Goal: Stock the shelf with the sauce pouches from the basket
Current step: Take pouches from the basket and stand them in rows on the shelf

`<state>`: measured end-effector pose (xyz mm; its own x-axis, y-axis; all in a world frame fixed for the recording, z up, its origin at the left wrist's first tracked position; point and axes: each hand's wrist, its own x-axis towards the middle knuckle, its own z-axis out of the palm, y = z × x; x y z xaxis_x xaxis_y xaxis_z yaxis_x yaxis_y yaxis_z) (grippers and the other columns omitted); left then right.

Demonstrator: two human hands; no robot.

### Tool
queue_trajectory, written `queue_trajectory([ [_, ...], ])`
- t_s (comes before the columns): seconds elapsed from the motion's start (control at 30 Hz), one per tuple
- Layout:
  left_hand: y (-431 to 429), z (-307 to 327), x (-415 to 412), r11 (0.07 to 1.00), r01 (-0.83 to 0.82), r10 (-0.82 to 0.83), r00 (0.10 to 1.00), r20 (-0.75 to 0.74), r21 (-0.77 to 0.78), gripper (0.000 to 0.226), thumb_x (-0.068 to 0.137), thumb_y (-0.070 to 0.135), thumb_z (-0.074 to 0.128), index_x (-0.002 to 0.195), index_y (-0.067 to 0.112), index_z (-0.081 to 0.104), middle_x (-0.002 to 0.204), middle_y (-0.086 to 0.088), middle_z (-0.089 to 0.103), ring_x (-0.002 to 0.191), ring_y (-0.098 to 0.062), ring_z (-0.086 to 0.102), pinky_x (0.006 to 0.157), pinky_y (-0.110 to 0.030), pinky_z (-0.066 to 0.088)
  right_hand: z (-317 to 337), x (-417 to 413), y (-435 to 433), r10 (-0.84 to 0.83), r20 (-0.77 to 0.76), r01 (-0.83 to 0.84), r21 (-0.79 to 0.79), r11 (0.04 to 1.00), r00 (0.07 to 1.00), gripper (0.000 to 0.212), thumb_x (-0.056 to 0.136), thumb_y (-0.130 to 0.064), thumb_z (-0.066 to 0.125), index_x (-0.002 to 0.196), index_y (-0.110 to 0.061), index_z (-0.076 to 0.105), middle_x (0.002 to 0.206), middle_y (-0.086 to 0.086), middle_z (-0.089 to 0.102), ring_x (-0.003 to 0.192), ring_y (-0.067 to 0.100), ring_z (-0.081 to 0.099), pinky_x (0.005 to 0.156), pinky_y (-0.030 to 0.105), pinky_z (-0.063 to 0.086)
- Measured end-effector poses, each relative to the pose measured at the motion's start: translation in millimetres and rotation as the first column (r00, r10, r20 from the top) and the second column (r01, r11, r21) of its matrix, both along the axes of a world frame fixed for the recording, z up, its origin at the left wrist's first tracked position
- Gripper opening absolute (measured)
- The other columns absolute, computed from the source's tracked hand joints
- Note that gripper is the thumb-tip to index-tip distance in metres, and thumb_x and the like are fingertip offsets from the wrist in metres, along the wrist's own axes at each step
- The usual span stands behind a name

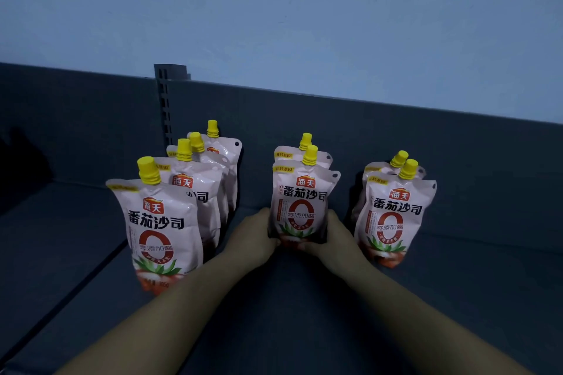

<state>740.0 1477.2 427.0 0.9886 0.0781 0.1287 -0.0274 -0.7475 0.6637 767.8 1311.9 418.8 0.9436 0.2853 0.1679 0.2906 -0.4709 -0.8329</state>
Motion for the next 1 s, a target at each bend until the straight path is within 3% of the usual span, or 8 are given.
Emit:
queue_trajectory([
  [0.17,-5.5,4.9,-2.4,0.999,-0.042,0.042,0.999,0.010,0.001,0.047,0.082,0.010,0.066,0.125,0.009,0.048,0.131,-0.011,0.057,0.121,-0.026,0.052,0.102,-0.039,0.043,5.5,1.6,-0.6,-0.002,-0.005,0.002,-0.019,1.000,1.000,0.067,0.073,-0.014,0.078,0.128,-0.012,0.040,0.133,0.002,0.055,0.106,0.005,0.047,0.080,0.011,0.038],
  [0.33,-10.7,3.9,-15.3,0.994,-0.073,0.074,0.997,-0.003,0.085,0.049,0.084,0.015,0.065,0.126,0.005,0.043,0.134,-0.015,0.052,0.125,-0.030,0.046,0.101,-0.033,0.040,4.3,-5.2,-3.0,0.039,-0.001,-0.039,-0.076,0.996,0.999,0.094,0.066,-0.008,0.082,0.140,-0.010,0.024,0.140,0.008,0.044,0.129,0.020,0.043,0.104,0.027,0.037],
  [0.43,-19.4,-2.8,-32.1,0.989,-0.046,0.061,0.993,-0.102,0.138,0.069,0.087,0.027,0.062,0.141,0.006,0.025,0.146,-0.016,0.036,0.135,-0.031,0.033,0.111,-0.035,0.030,4.2,-14.5,-4.2,0.028,-0.038,-0.034,-0.159,0.987,0.999,0.108,0.065,-0.014,0.084,0.145,-0.002,0.012,0.147,0.015,0.032,0.136,0.026,0.033,0.112,0.042,0.032],
  [0.53,-23.2,-4.1,-52.3,0.985,-0.048,0.077,0.982,-0.171,0.164,0.088,0.090,0.036,0.056,0.148,0.003,-0.001,0.158,-0.015,0.011,0.145,-0.027,0.013,0.115,-0.030,0.015,6.9,-31.5,-6.8,-0.014,-0.075,-0.004,-0.241,0.970,0.997,0.110,0.067,-0.021,0.083,0.145,0.001,0.008,0.150,0.018,0.023,0.139,0.029,0.026,0.113,0.042,0.030],
  [0.6,-20.6,-1.6,-67.7,0.982,-0.030,0.065,0.980,-0.187,0.185,0.089,0.090,0.037,0.056,0.148,0.003,-0.002,0.158,-0.014,0.009,0.146,-0.026,0.011,0.114,-0.028,0.015,10.4,-45.3,-9.3,-0.032,-0.079,0.011,-0.262,0.965,0.996,0.110,0.067,-0.023,0.084,0.145,0.001,0.010,0.152,0.017,0.019,0.140,0.029,0.024,0.113,0.041,0.029],
  [0.7,-12.6,5.7,-96.4,0.969,0.028,0.024,0.978,-0.206,0.244,0.074,0.088,0.036,0.060,0.144,0.005,0.023,0.149,-0.013,0.030,0.138,-0.025,0.029,0.112,-0.030,0.027,17.3,-67.7,-12.0,0.008,-0.084,-0.027,-0.235,0.972,0.996,0.101,0.068,-0.022,0.083,0.144,0.000,0.019,0.152,0.014,0.021,0.138,0.027,0.028,0.112,0.040,0.032],
  [0.8,2.5,17.0,-133.0,0.956,0.070,-0.024,0.986,-0.162,0.283,0.051,0.085,0.032,0.063,0.128,0.010,0.046,0.132,-0.008,0.051,0.120,-0.022,0.049,0.100,-0.033,0.041,26.9,-98.3,-6.6,0.127,-0.014,-0.127,-0.233,0.964,0.992,0.079,0.072,-0.020,0.078,0.139,-0.012,0.036,0.143,0.005,0.038,0.130,0.019,0.040,0.101,0.024,0.036],
  [1.0,75.3,29.4,-252.1,0.900,-0.210,0.087,0.945,0.315,0.382,0.035,0.081,0.026,0.058,0.114,0.016,0.060,0.114,-0.004,0.063,0.109,-0.026,0.053,0.092,-0.034,0.039,52.8,-182.0,65.4,0.503,0.289,-0.419,-0.308,0.854,0.814,0.029,0.078,-0.004,0.069,0.104,-0.017,0.064,0.096,-0.010,0.062,0.094,0.010,0.060,0.077,0.001,0.038],
])
